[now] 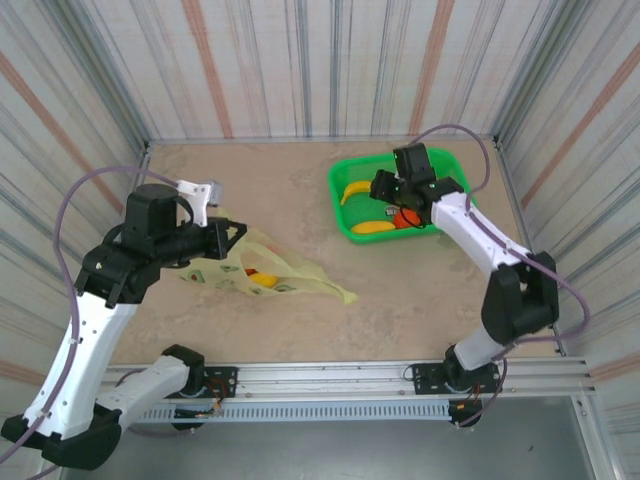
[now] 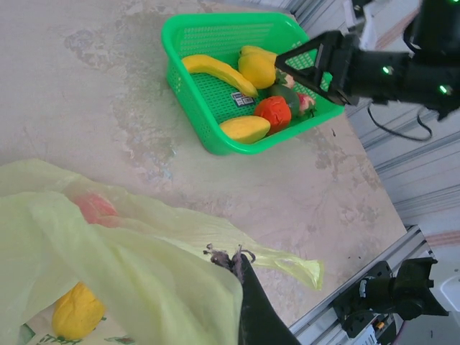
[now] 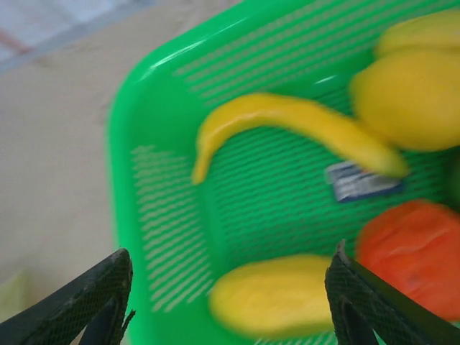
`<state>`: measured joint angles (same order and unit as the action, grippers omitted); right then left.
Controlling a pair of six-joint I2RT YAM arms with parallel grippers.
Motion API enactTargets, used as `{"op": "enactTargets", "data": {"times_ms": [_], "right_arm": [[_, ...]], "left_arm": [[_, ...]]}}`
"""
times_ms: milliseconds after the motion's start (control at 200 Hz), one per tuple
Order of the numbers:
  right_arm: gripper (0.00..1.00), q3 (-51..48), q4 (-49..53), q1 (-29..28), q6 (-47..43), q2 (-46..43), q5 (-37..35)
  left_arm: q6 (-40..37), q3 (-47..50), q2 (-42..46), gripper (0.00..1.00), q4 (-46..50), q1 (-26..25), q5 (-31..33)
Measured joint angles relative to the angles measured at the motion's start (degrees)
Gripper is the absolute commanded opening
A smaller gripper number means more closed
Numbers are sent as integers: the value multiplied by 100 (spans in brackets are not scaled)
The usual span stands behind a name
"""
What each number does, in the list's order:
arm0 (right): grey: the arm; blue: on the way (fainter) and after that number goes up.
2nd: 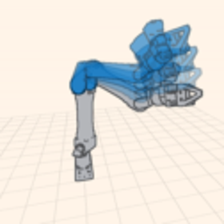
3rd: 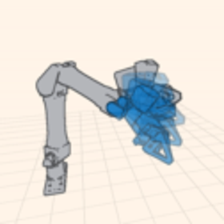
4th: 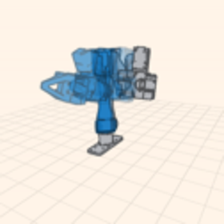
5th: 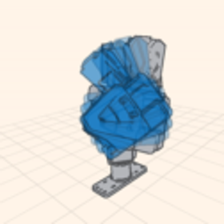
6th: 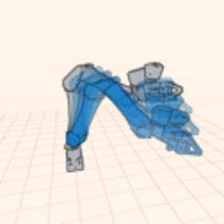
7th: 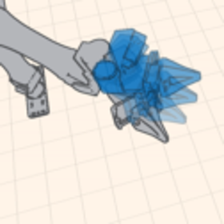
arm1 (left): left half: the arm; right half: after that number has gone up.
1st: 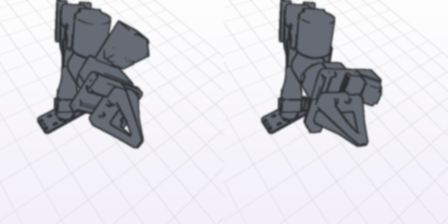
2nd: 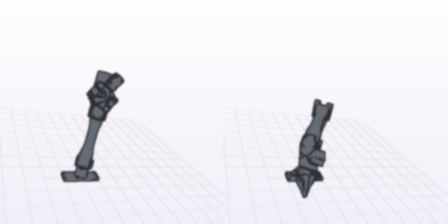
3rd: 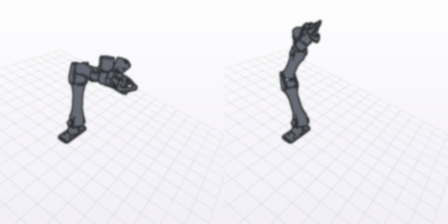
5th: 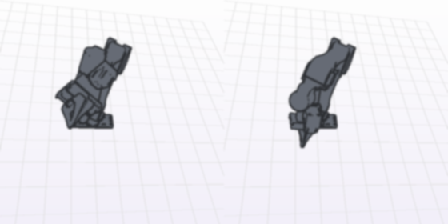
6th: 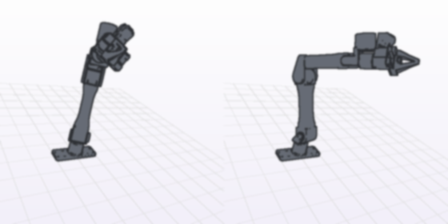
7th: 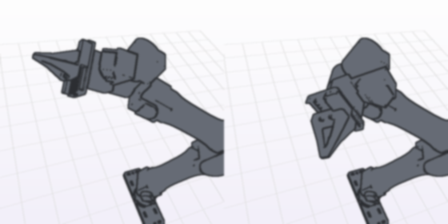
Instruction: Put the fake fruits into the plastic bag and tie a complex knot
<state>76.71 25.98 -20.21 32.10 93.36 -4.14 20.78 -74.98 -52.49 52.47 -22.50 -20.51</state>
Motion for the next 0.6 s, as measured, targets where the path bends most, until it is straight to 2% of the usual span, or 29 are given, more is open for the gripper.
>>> {"op": "enactTargets", "data": {"times_ms": [125, 245, 411, 601], "right_arm": [[88, 857, 452, 109, -461, 997, -682], [98, 1316, 675, 243, -765, 1727, -903], [100, 1961, 925, 660, -938, 2573, -916], [100, 2312, 1016, 916, -1080, 3008, -820]], "left_arm": [[-4, 0, -13, 0, 0, -11, 0], [-39, 0, -44, 0, 0, -11, 0], [-101, 0, -131, 0, 0, -11, -7], [-153, 0, -229, 0, 0, -11, -20]]}}
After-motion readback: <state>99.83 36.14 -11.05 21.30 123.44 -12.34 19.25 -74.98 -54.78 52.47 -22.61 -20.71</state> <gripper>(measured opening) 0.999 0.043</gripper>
